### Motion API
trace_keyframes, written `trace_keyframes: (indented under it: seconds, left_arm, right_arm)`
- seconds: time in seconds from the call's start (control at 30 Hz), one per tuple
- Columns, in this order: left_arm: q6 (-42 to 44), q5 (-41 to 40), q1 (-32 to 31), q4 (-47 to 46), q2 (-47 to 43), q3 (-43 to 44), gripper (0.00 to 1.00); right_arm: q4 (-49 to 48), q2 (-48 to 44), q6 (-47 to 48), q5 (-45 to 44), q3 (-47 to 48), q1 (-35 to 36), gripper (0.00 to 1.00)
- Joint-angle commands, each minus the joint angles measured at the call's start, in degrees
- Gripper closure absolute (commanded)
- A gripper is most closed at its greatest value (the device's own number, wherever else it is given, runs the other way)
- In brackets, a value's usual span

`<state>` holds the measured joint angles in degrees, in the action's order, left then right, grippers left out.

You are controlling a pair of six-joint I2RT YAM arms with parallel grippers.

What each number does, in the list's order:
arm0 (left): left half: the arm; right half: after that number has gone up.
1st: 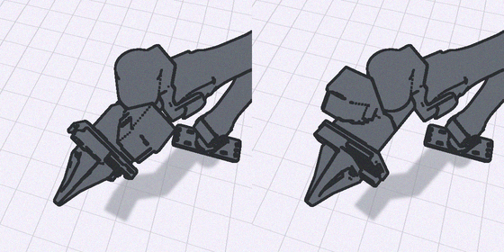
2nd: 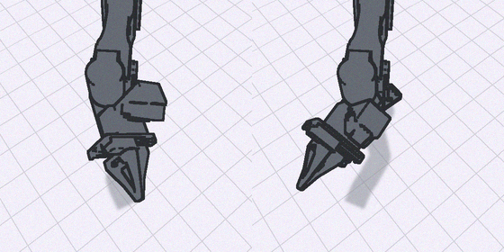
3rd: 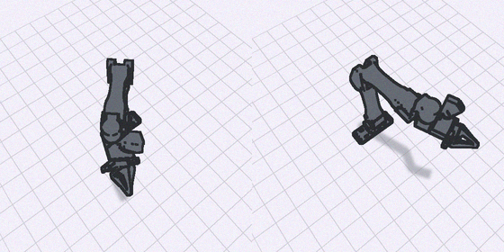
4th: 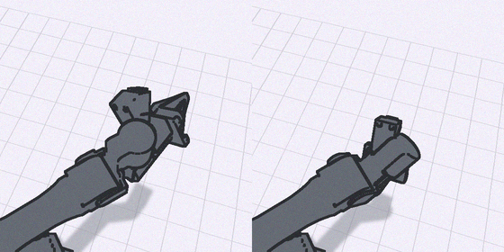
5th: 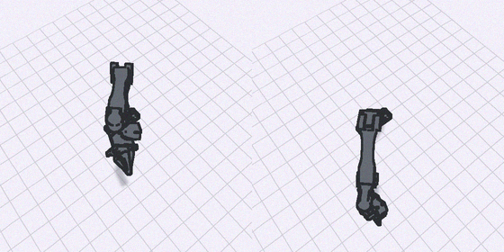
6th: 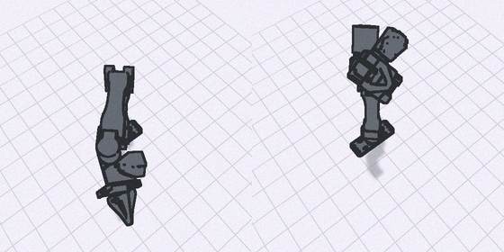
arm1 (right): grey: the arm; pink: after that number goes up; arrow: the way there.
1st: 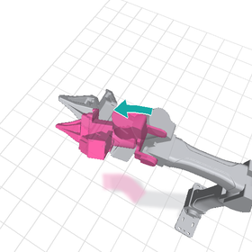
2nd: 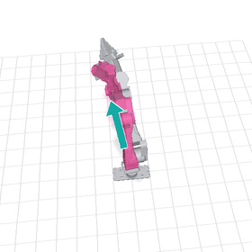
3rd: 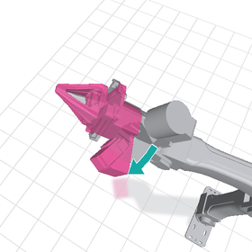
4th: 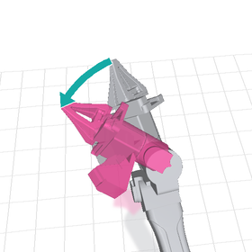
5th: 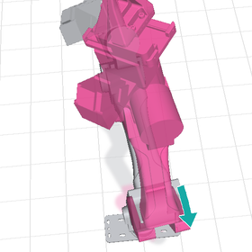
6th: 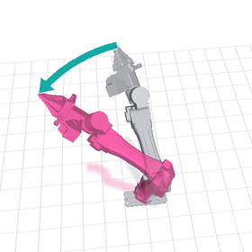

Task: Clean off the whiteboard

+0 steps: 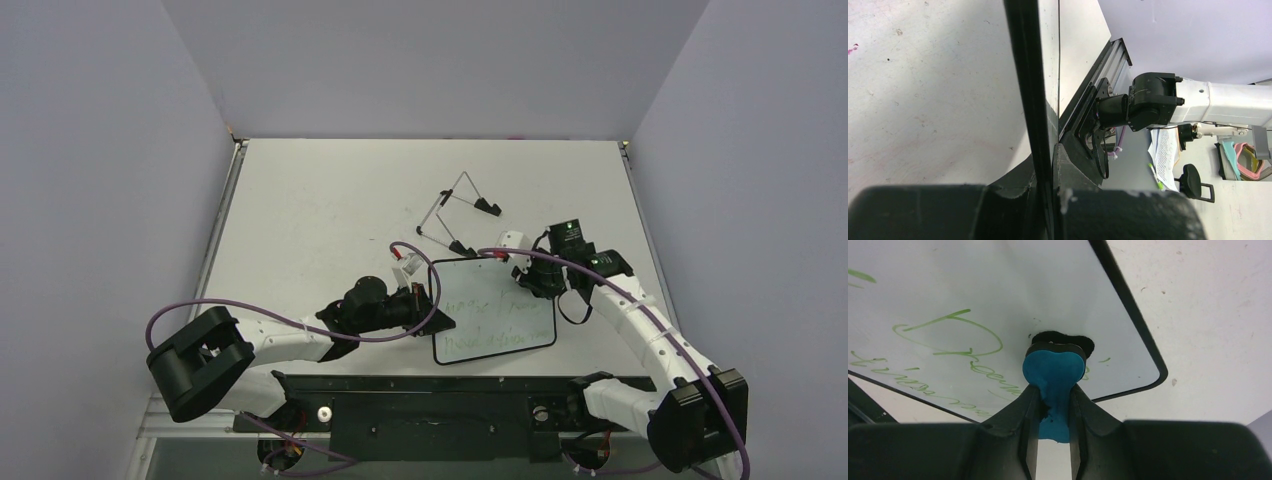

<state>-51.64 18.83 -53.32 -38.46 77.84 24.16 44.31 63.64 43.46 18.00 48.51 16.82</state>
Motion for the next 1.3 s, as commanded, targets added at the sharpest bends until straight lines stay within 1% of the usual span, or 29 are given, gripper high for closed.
trace_keyframes:
  seconds: [0.0,0.03,0.1,0.2,0.27,0.37,0.47,0.53,0.57,0.67,0.8,0.9,1.0,1.1,1.17,1.2,1.23,1.27]
  left_arm:
    - [2.3,1.1,-0.3,-2.1,-2.0,1.6,1.0]
    - [2.3,1.1,-0.3,-2.1,-1.9,1.7,1.0]
    - [2.3,1.1,-0.3,-2.2,-1.8,1.7,1.0]
    - [2.3,1.1,-0.3,-2.4,-1.7,1.7,1.0]
    - [2.3,1.0,-0.3,-2.3,-1.7,1.7,1.0]
    - [2.3,1.0,-0.3,-2.5,-1.7,1.7,1.0]
    - [2.3,1.1,-0.3,-2.5,-1.6,1.7,1.0]
    - [2.3,1.1,-0.3,-2.5,-1.6,1.7,1.0]
    - [2.3,1.1,-0.3,-2.5,-1.7,1.7,1.0]
    - [2.3,1.0,-0.3,-2.5,-1.8,1.7,1.0]
    - [2.3,1.1,-0.3,-2.4,-1.7,1.8,1.0]
    - [2.3,1.3,-0.3,-2.3,-1.8,1.8,1.0]
    - [2.4,1.3,-0.3,-2.1,-1.9,1.7,1.0]
    - [2.5,1.3,-0.3,-2.0,-1.9,1.9,1.0]
    - [2.5,1.3,-0.3,-2.0,-1.8,2.0,1.0]
    - [2.5,1.4,-0.3,-2.1,-1.8,2.0,1.0]
    - [2.5,1.4,-0.3,-2.1,-1.7,2.0,1.0]
    - [2.5,1.3,-0.3,-2.0,-1.7,2.0,1.0]
  right_arm:
    - [-6.0,-0.9,-4.4,-5.4,0.4,-0.7,1.0]
    - [-7.9,-0.7,-6.1,-8.4,0.2,-1.0,1.0]
    - [-9.2,0.1,-7.9,-11.4,0.1,-1.9,1.0]
    - [-9.1,0.8,-8.2,-12.2,0.3,-2.5,1.0]
    - [-6.7,0.9,-6.1,-8.8,0.5,-2.4,1.0]
    - [-1.0,0.3,-0.5,-0.4,0.8,-0.7,1.0]
    - [2.2,-0.8,3.4,4.7,0.9,1.7,1.0]
    - [3.0,-1.0,3.5,5.1,1.2,2.5,1.0]
    - [2.1,-1.0,2.8,4.4,1.1,2.5,1.0]
    - [-4.4,-1.0,-3.1,-4.3,0.3,1.3,1.0]
    - [-5.9,-0.1,-4.6,-8.9,-0.1,-0.4,1.0]
    - [-5.4,0.0,-3.9,-8.7,-0.1,-0.7,1.0]
    - [-1.1,0.5,-0.3,-2.9,0.3,0.0,1.0]
    - [0.7,0.3,1.6,-0.2,0.4,1.9,1.0]
    - [-0.3,0.0,0.0,-1.7,0.4,2.7,1.0]
    - [-2.5,-0.1,-1.2,-3.1,0.2,2.7,1.0]
    - [-5.2,-0.2,-3.7,-6.5,0.1,2.5,1.0]
    - [-6.2,-0.3,-4.6,-8.0,-0.1,1.6,1.0]
